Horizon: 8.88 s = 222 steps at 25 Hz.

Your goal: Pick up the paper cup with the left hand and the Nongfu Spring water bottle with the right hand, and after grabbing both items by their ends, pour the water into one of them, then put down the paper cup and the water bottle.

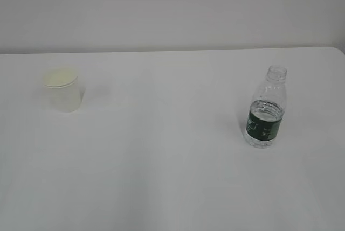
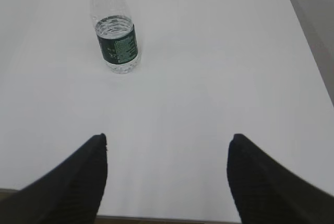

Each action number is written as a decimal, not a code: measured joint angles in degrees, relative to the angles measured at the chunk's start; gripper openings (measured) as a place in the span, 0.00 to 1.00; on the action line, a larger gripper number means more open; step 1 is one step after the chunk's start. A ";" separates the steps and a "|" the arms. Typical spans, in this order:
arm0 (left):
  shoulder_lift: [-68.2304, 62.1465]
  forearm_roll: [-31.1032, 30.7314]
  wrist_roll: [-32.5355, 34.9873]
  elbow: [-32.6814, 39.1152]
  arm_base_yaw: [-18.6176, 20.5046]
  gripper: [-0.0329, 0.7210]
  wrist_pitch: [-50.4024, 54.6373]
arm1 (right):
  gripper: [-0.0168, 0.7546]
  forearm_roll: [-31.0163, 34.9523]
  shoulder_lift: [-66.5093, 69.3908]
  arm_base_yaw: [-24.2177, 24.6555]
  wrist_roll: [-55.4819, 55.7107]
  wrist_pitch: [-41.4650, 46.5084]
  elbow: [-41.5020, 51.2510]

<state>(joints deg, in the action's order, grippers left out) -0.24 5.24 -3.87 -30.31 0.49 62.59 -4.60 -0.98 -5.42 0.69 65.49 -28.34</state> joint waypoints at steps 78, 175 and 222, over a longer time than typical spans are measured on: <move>-36.72 -3.14 1.66 -0.71 0.00 0.56 -41.17 | 0.72 0.24 40.70 0.00 -1.87 -46.08 -1.48; -95.83 -9.88 -0.63 22.44 -8.51 0.91 -128.24 | 0.88 -10.11 103.99 0.00 -1.35 -131.12 20.42; -95.83 -11.44 -0.72 22.44 -8.51 0.83 -128.24 | 0.84 -13.28 120.86 0.00 -1.35 -131.24 -1.47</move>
<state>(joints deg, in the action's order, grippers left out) -96.08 -6.19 -4.59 -7.87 -8.03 -65.64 -17.88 119.88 -5.42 -0.66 -65.74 -29.81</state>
